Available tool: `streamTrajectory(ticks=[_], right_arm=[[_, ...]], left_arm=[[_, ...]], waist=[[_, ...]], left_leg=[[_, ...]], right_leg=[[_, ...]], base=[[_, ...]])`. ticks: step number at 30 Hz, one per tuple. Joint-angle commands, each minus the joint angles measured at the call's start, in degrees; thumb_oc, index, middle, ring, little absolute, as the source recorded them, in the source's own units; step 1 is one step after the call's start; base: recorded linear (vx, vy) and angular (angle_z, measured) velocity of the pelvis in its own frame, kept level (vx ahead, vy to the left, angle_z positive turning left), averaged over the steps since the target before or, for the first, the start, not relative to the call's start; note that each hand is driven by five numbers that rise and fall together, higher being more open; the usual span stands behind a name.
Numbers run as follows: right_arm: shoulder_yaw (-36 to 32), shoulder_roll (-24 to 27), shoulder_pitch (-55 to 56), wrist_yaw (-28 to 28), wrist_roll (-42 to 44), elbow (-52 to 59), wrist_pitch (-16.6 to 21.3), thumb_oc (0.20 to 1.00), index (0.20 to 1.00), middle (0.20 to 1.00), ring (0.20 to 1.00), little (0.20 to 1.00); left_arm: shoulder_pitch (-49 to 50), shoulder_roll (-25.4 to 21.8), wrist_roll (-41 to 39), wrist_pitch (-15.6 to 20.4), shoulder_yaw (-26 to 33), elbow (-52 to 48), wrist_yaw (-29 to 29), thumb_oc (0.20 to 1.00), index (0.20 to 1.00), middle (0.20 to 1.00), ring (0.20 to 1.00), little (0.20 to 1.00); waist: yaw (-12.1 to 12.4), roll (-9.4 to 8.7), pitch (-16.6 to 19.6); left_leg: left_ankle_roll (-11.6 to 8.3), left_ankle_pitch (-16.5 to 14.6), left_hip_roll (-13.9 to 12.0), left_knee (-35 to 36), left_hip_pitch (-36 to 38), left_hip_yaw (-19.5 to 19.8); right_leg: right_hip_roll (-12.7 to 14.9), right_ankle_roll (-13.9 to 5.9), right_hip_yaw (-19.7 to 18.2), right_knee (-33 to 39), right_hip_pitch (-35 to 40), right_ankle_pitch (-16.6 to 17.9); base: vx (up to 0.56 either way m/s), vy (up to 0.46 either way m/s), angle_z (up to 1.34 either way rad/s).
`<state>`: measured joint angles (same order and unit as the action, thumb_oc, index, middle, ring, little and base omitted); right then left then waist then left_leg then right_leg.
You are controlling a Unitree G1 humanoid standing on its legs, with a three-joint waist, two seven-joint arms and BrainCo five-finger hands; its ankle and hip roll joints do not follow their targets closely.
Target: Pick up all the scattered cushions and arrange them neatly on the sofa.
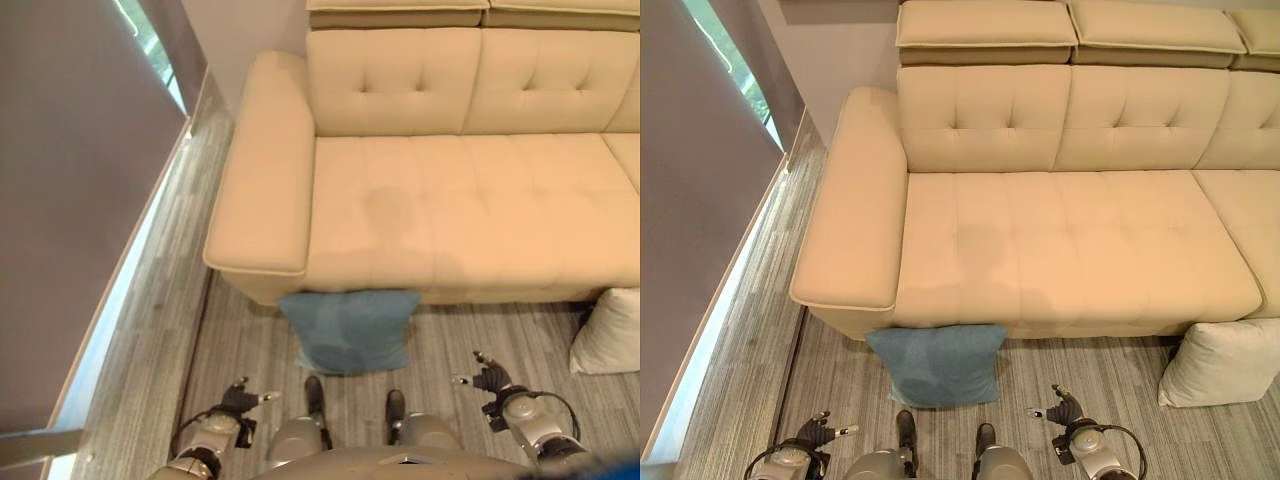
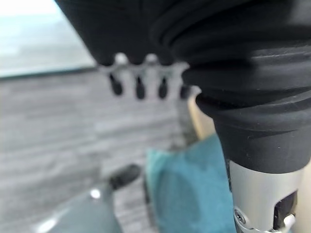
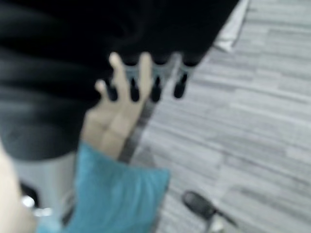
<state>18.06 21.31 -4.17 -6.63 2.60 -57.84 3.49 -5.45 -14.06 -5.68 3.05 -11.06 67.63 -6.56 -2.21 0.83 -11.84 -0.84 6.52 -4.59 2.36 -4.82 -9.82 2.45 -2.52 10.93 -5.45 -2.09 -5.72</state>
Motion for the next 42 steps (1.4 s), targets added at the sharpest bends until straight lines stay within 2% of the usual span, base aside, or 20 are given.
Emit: streamTrajectory(ticks=[1,3,4,5,8,10,11,13,14,15,17,21,25,29,37,40,42], right_arm=[[0.02,0.16,-1.22,-0.93,0.32,1.14,1.53,1.0,1.0,1.0,1.0,1.0],[-0.27,0.19,-1.52,-1.47,1.07,1.44,1.71,1.0,1.0,1.0,1.0,1.0],[-1.37,0.44,-3.25,-3.44,3.33,3.08,2.5,1.0,1.0,1.0,1.0,1.0],[-1.38,0.44,-3.27,-3.45,3.33,3.08,2.5,1.0,1.0,1.0,1.0,1.0],[-3.49,0.86,-6.07,-6.93,6.31,4.96,3.69,1.0,1.0,1.0,1.0,1.0],[-3.6,1.12,-8.73,-9.28,6.68,4.91,4.03,1.0,1.0,1.0,1.0,1.0],[-3.72,1.46,-11.49,-11.69,7.3,5.58,4.49,1.0,1.0,1.0,1.0,1.0],[-3.92,1.84,-13.15,-13.18,7.49,6.08,4.93,1.0,1.0,1.0,1.0,1.0],[-4.58,2.25,-15.93,-15.92,7.61,7.77,5.87,1.0,1.0,1.0,1.0,1.0],[-4.59,2.24,-15.95,-15.93,7.6,7.76,5.87,1.0,1.0,1.0,1.0,1.0],[-4.72,3.09,-19.29,-18.84,7.01,8.85,6.94,1.0,1.0,1.0,1.0,1.0],[-5.1,4.81,-27.27,-23.37,6.58,10.7,8.77,1.0,1.0,1.0,1.0,1.0],[-5.21,5.56,-31.63,-24.38,8.32,11.2,9.48,1.0,1.0,1.0,1.0,1.0],[-4.34,6.92,-33.63,-22.53,10.08,11.21,9.83,1.0,1.0,1.0,1.0,1.0],[-4.03,8.58,-33.95,-21.55,12.41,13.94,10.9,1.0,1.0,1.0,1.0,1.0],[-3.98,10.78,-33.4,-20.21,13.45,16.55,12.44,1.0,1.0,1.0,1.0,1.0],[-3.95,10.8,-33.52,-20.17,13.5,16.46,12.48,1.0,1.0,1.0,1.0,1.0]], left_arm=[[-2.11,-1.6,-2.83,1.03,0.69,-0.89,-0.81,1.0,1.0,1.0,1.0,1.0],[-2.89,-1.75,-4.06,1.27,0.7,-2.13,-1.23,1.0,1.0,1.0,1.0,1.0],[-5.55,-2.48,-6.33,2.29,0.17,-4.57,-3.58,1.0,1.0,1.0,1.0,1.0],[-5.57,-2.48,-6.34,2.29,0.16,-4.57,-3.59,1.0,1.0,1.0,1.0,1.0],[-8.77,-3.32,-9.22,4.0,-0.37,-7.77,-7.29,1.0,1.0,1.0,1.0,1.0],[-11.5,-4.04,-9.93,4.9,-1.14,-9.13,-9.56,1.0,1.0,1.0,1.0,1.0],[-14.09,-4.8,-10.94,5.81,-2.04,-10.69,-11.52,1.0,1.0,1.0,1.0,1.0],[-15.43,-5.19,-11.42,6.26,-2.65,-11.61,-12.57,1.0,1.0,1.0,1.0,1.0],[-17.82,-5.74,-12.47,6.83,-2.9,-12.58,-13.68,1.0,1.0,1.0,1.0,1.0],[-17.86,-5.74,-12.48,6.83,-2.9,-12.56,-13.69,1.0,1.0,1.0,1.0,1.0],[-20.55,-6.3,-12.99,7.37,-3.6,-13.57,-14.79,1.0,1.0,1.0,1.0,1.0],[-27.95,-8.11,-13.66,8.3,-5.42,-15.32,-16.22,1.0,1.0,1.0,1.0,1.0],[-32.08,-9.57,-14.89,8.66,-5.85,-16.2,-16.59,1.0,1.0,1.0,1.0,1.0],[-35.02,-10.62,-16.59,8.65,-5.96,-15.69,-16.02,1.0,1.0,1.0,1.0,1.0],[-39.03,-12.12,-16.35,7.95,-7.09,-15.09,-16.72,1.0,1.0,1.0,1.0,1.0],[-39.66,-13.62,-14.74,8.07,-7.86,-17.77,-17.46,1.0,1.0,1.0,1.0,1.0],[-39.73,-13.63,-14.75,8.08,-7.84,-17.74,-17.44,1.0,1.0,1.0,1.0,1.0]], waist=[[0.36,-3.82,-1.45],[0.35,-3.8,-2.23],[0.16,-3.61,-4.91],[0.16,-3.61,-4.77],[-0.03,-3.17,-6.68],[-0.18,-2.72,-7.29],[-0.28,-2.32,-7.9],[-0.44,-2.1,-8.16],[-0.76,-1.64,-8.09],[-0.74,-1.63,-7.82],[-0.95,-1.15,-8.2],[-1.58,0.38,-7.83],[-1.94,0.87,-7.39],[-2.29,0.63,-6.41],[-3.14,0.26,-6.8],[-3.36,0.74,-7.78],[-3.38,0.75,-7.68]], left_leg=[[-1.52,-5.66,2.91,-2.65,1.57,-2.85],[-1.62,-5.51,2.63,-3.27,0.02,-2.54],[-1.87,-5.19,2.11,-5.3,-4.74,-2.15],[-1.86,-5.22,2.1,-5.41,-4.99,-2.14],[-2.01,-5.26,1.87,-9.35,-12.33,-2.28],[-1.97,-5.8,1.47,-12.61,-17.68,-2.62],[-2.39,-7.64,1.01,-16.3,-22.3,-2.38],[-2.34,-8.05,0.48,-18.33,-25.35,-2.62],[-2.34,-8.72,-0.6,-21.98,-31.03,-3.14],[-2.33,-8.83,-0.64,-22.22,-31.47,-3.15],[-2.23,-9.29,-1.61,-25.53,-37.12,-3.25],[-1.74,-10.99,-3.13,-32.55,-50.89,-2.77],[-0.69,-12.71,-2.64,-36.89,-57.85,-2.44],[0.05,-14.79,-2.38,-42.17,-64.4,-2.37],[0.69,-16.53,-2.33,-48.27,-72.0,-2.04],[1.08,-17.3,-2.5,-52.47,-77.75,-1.57],[1.09,-17.33,-2.51,-52.58,-77.99,-1.58]], right_leg=[[3.0,-4.06,-1.18,3.42,-0.06,4.43],[3.1,-3.85,-0.36,2.44,-1.36,3.96],[3.86,-3.48,0.37,-0.82,-6.88,3.79],[3.88,-3.47,0.36,-0.96,-7.14,3.75],[4.92,-3.06,0.92,-6.16,-14.57,3.32],[5.87,-2.78,1.69,-10.14,-20.04,2.36],[6.78,-3.25,1.39,-14.88,-24.91,0.35],[7.28,-3.2,1.02,-17.13,-28.32,0.12],[8.14,-3.12,0.58,-20.81,-34.35,-0.36],[8.15,-3.11,0.54,-21.0,-34.78,-0.42],[8.8,-3.04,-0.16,-24.6,-40.64,-0.87],[9.62,-2.7,-2.17,-32.53,-54.92,-2.59],[9.52,-2.02,-3.44,-36.54,-62.18,-4.13],[9.35,-1.26,-5.01,-40.66,-68.73,-5.59],[9.07,-0.41,-6.53,-45.72,-76.48,-7.11],[9.29,0.13,-8.6,-49.58,-82.64,-7.77],[9.3,0.13,-8.64,-49.7,-82.89,-7.79]], base=[[-0.05,-0.051,0.3],[-0.13,-0.051,0.23],[-0.18,-0.026,0.17],[-0.27,-0.035,0.15],[-0.15,-0.002,0.22],[-0.09,0.012,0.07],[-0.03,0.021,0.01],[-0.07,0.037,0.06],[-0.09,0.04,0.08],[-0.09,0.049,0.03],[-0.06,0.03,-0.05],[-0.01,0.042,-0.02],[0.06,0.029,-0.03],[0.07,0.01,-0.03],[0.04,-0.019,-0.03],[0.08,-0.041,-0.06],[0.05,-0.024,-0.05]])
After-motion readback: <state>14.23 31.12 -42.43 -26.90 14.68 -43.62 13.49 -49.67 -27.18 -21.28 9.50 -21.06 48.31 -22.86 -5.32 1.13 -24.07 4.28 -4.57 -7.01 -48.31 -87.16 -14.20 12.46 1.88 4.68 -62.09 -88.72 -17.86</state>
